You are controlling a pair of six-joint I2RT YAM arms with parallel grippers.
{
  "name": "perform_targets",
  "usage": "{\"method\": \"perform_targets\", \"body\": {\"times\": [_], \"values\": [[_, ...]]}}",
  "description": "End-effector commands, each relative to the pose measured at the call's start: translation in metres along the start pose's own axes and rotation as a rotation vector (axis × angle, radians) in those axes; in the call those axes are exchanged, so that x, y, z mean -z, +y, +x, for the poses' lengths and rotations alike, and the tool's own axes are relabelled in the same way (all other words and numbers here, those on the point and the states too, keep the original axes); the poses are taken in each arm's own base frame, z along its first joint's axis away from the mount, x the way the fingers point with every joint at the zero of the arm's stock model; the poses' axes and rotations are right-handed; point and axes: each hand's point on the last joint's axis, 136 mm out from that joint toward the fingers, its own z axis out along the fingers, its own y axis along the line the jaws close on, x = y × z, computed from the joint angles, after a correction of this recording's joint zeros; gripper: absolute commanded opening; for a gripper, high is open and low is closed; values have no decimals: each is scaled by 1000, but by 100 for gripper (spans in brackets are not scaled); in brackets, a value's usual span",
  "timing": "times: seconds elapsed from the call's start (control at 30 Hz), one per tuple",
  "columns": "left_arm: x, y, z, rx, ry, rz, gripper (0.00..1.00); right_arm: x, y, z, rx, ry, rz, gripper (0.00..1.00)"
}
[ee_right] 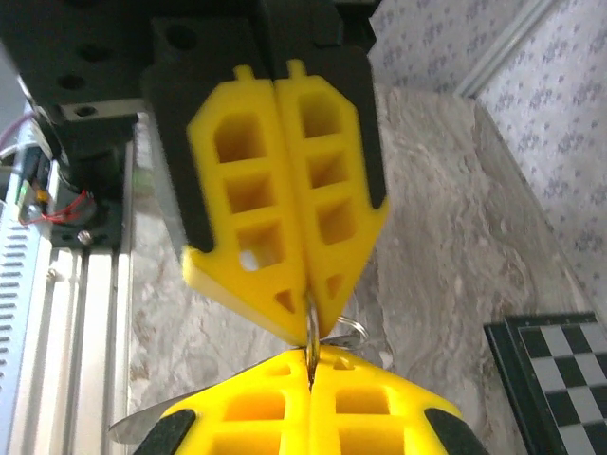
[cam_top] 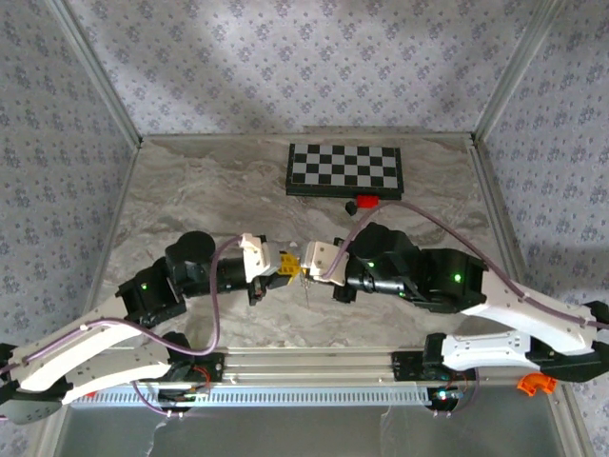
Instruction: Put the keys on the keyring
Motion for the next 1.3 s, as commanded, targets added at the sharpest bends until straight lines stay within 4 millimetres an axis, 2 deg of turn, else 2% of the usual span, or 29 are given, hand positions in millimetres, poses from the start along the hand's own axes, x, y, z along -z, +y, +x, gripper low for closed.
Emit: {"method": "perform_targets", "body": {"times": [0.0, 0.13, 0.3, 0.43, 0.57, 0.73, 1.0, 1.1, 1.27], "values": [[3, 5, 2, -17, 27, -37, 0, 6, -1, -12, 27, -15, -6, 0], [8, 1, -9, -16, -32, -20, 0, 9, 7, -16, 14, -50, -51, 0], [18, -15, -41, -2, -233, 63, 0, 21, 12, -29, -22, -157, -90, 1], [28, -26, -62, 9, -381, 129, 0, 31, 17, -41, -37, -263, -118, 18], [35, -31, -76, 15, -468, 164, 0, 37, 16, -43, -45, -305, -113, 23], [34, -32, -78, 32, -485, 179, 0, 39, 16, -44, -49, -328, -109, 24], [32, -34, -78, 48, -506, 199, 0, 40, 16, -42, -54, -335, -110, 13], [33, -35, -80, 48, -516, 207, 0, 40, 14, -40, -56, -325, -104, 14], [36, -36, -82, 42, -527, 209, 0, 44, 10, -41, -59, -336, -81, 20]]}}
